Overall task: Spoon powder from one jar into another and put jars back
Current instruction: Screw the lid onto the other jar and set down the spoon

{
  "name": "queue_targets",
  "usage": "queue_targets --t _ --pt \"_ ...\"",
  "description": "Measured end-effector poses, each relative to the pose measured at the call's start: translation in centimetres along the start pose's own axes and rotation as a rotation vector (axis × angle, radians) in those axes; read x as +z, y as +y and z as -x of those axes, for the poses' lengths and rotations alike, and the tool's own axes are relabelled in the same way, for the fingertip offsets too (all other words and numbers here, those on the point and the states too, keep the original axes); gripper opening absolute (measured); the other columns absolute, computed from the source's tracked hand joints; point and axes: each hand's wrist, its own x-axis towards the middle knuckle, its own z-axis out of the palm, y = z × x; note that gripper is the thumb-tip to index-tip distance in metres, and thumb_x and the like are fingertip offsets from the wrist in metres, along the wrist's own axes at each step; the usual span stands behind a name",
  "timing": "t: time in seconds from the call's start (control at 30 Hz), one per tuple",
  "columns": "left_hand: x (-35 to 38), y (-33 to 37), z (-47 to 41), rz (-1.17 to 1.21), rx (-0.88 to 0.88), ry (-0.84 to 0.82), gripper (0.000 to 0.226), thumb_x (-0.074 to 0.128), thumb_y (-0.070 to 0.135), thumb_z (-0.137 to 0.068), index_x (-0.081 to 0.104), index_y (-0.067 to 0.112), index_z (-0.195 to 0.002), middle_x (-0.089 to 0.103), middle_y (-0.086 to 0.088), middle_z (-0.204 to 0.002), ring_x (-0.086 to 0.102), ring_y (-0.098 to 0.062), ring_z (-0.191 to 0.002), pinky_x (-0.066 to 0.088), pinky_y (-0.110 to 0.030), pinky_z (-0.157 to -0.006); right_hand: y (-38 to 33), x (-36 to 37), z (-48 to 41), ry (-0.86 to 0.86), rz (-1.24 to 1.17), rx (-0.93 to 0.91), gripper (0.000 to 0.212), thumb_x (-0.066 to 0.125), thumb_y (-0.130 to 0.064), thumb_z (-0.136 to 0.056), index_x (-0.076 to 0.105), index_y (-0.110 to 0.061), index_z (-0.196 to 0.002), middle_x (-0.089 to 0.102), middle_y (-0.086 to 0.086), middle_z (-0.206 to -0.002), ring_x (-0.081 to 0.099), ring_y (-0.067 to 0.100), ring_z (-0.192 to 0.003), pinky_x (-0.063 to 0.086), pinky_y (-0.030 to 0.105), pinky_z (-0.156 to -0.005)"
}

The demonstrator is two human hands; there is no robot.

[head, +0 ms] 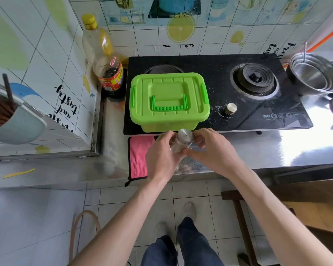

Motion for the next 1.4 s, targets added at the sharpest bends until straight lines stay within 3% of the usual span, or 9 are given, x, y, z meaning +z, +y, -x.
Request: queue_targets --t 0.1,0.2,0.3,0.53,0.77,0.9,1.03,1.23,1.4 --pt "0.0 -0.2 0.1 0.017 0.004 -0.032 0.039 0.086 0.045 -0.076 0.067 0.033 -0.109 0.070 0.019 -0.097 0.063 -0.001 -0.081 0.049 -0.023 -0.062 0.1 0.0 -0.4 0.013 -0.042 0.029 0.058 0.079 -0.060 -0.070 0.063 -0.028 -0.115 0.060 -0.016 -0.101 0.060 -0.001 -0.085 0.053 0.027 -0.073" --pt "-0.3 -0.2 0.2 0.093 0.037 -0.080 0.043 0.089 0.041 -0.076 0.069 0.033 -0.113 0.073 0.022 -0.104 0.065 0.004 -0.092 0.053 -0.022 -0.073 -0.1 -0.6 -0.9 -0.027 -0.099 -0.029 0.069 0.076 -0.060 -0.067 0.063 -0.025 -0.125 0.061 -0.010 -0.109 0.065 0.006 -0.093 0.058 0.036 -0.084" --pt "-0.6 0.1 0.2 0.147 0.053 -0.099 0.045 0.089 0.043 -0.076 0.069 0.032 -0.115 0.074 0.023 -0.104 0.066 0.005 -0.096 0.055 -0.023 -0.076 -0.2 -0.9 -1.1 -0.007 -0.117 -0.085 0.065 0.071 -0.066 -0.063 0.069 -0.027 -0.115 0.062 -0.013 -0.104 0.065 0.006 -0.091 0.058 0.038 -0.080" --pt "0.0 0.6 0.9 0.055 0.054 -0.001 0.039 0.085 0.043 -0.077 0.065 0.035 -0.109 0.073 0.021 -0.094 0.066 0.001 -0.086 0.054 -0.025 -0.068 0.1 0.2 -0.4 0.144 -0.122 -0.077 0.051 0.079 -0.064 -0.065 0.065 -0.031 -0.101 0.059 -0.017 -0.098 0.061 0.001 -0.088 0.057 0.035 -0.074" --pt "-0.2 0.3 0.9 0.102 0.071 -0.068 0.044 0.084 0.043 -0.078 0.066 0.037 -0.117 0.073 0.023 -0.101 0.068 0.002 -0.091 0.058 -0.030 -0.070 0.3 0.0 0.0 0.117 -0.043 -0.126 0.062 0.067 -0.075 -0.072 0.062 -0.035 -0.119 0.055 -0.015 -0.099 0.056 0.001 -0.084 0.054 0.030 -0.071" --pt "-0.3 0.5 0.7 0.101 0.080 -0.091 0.041 0.086 0.041 -0.076 0.065 0.038 -0.111 0.072 0.024 -0.094 0.066 0.006 -0.090 0.055 -0.022 -0.068 0.1 -0.1 0.2 0.145 -0.039 -0.141 0.050 0.061 -0.073 -0.074 0.063 -0.035 -0.105 0.057 -0.018 -0.091 0.054 -0.004 -0.074 0.047 0.024 -0.063" --pt "0.2 0.7 1.2 0.076 0.074 -0.065 0.037 0.087 0.039 -0.075 0.064 0.033 -0.104 0.068 0.022 -0.086 0.060 0.013 -0.078 0.049 -0.020 -0.061 0.1 0.5 0.1 0.212 -0.050 -0.121 0.051 0.061 -0.070 -0.070 0.061 -0.025 -0.095 0.060 -0.014 -0.081 0.052 0.006 -0.066 0.047 0.028 -0.059" --pt "1.4 1.1 1.6 0.080 0.068 0.006 0.039 0.087 0.038 -0.077 0.062 0.030 -0.106 0.070 0.016 -0.093 0.064 -0.003 -0.078 0.054 -0.033 -0.061 0.4 1.3 0.5 0.273 -0.067 -0.078 0.044 0.075 -0.059 -0.072 0.057 -0.024 -0.092 0.063 -0.014 -0.080 0.056 0.008 -0.068 0.049 0.031 -0.061" --pt "1.9 0.9 1.9 0.008 0.026 0.032 0.035 0.084 0.042 -0.078 0.062 0.034 -0.104 0.071 0.018 -0.090 0.061 -0.003 -0.073 0.045 -0.024 -0.057 0.7 2.1 0.9 0.274 -0.018 0.026 0.045 0.070 -0.068 -0.076 0.053 -0.029 -0.090 0.062 -0.014 -0.080 0.057 0.009 -0.069 0.048 0.031 -0.062"
